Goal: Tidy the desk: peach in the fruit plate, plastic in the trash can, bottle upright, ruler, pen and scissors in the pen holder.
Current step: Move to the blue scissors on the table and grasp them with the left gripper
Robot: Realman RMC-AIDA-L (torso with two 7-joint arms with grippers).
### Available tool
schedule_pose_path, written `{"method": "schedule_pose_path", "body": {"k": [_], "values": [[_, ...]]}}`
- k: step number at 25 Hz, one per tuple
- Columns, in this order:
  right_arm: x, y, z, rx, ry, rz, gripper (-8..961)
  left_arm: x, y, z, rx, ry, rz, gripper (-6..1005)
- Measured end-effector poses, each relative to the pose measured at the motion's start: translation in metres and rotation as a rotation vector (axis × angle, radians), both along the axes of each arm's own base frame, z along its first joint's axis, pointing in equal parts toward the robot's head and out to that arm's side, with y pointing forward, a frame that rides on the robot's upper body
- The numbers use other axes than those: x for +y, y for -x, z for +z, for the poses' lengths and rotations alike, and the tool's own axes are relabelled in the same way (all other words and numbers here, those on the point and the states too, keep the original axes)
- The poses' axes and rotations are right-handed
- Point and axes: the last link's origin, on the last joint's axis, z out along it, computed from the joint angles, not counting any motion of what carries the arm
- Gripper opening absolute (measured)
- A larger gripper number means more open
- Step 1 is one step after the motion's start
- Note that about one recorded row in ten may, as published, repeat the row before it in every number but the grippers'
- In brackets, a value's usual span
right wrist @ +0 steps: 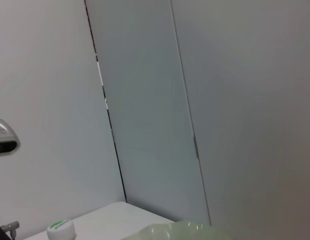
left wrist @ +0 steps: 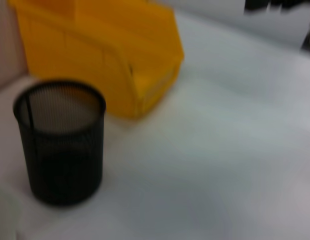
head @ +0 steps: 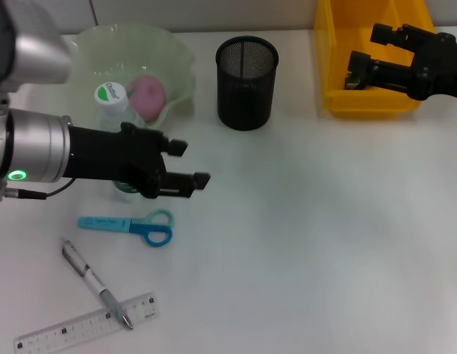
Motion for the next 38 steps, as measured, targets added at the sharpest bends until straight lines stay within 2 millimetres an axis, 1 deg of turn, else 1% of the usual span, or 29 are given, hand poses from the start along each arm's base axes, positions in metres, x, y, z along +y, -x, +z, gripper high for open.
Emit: {"method": "schedule_pose_path", "body": {"k": [4, 9, 14, 17, 22, 27, 32, 38], "values": [[-0.002, -0.001, -0.005, 0.006, 0.001, 0.001, 786, -0.003, 0.011, 0.001, -0.16, -0.046, -0.049, 667], [-0.008, 0.0, -0.016, -0.002, -0.016, 0.03, 786, -0.012, 0.035, -0.007, -0.34, -0.141, -0.135, 667], [-0.018, -0.002, -0.024, 0.04, -0.034, 0.077, 786, -0.024, 0.051, -0.017, -0.44, -0.224, -0.194, 666], [-0.025, -0.004, -0.031, 0.065, -0.057, 0.109, 786, -0.033, 0.059, -0.023, -0.469, -0.252, -0.213, 666], [-0.035, -0.011, -0.045, 0.062, -0.13, 0.151, 786, -0.052, 0.077, -0.039, -0.482, -0.283, -0.205, 665], [-0.038, -0.012, -0.048, 0.08, -0.177, 0.159, 786, -0.064, 0.088, -0.046, -0.496, -0.33, -0.187, 664], [-0.038, -0.012, -0.047, 0.088, -0.19, 0.157, 786, -0.065, 0.09, -0.044, -0.506, -0.344, -0.176, 664], [-0.04, -0.015, -0.045, 0.096, -0.2, 0.143, 786, -0.059, 0.089, -0.037, -0.511, -0.353, -0.176, 663]]}}
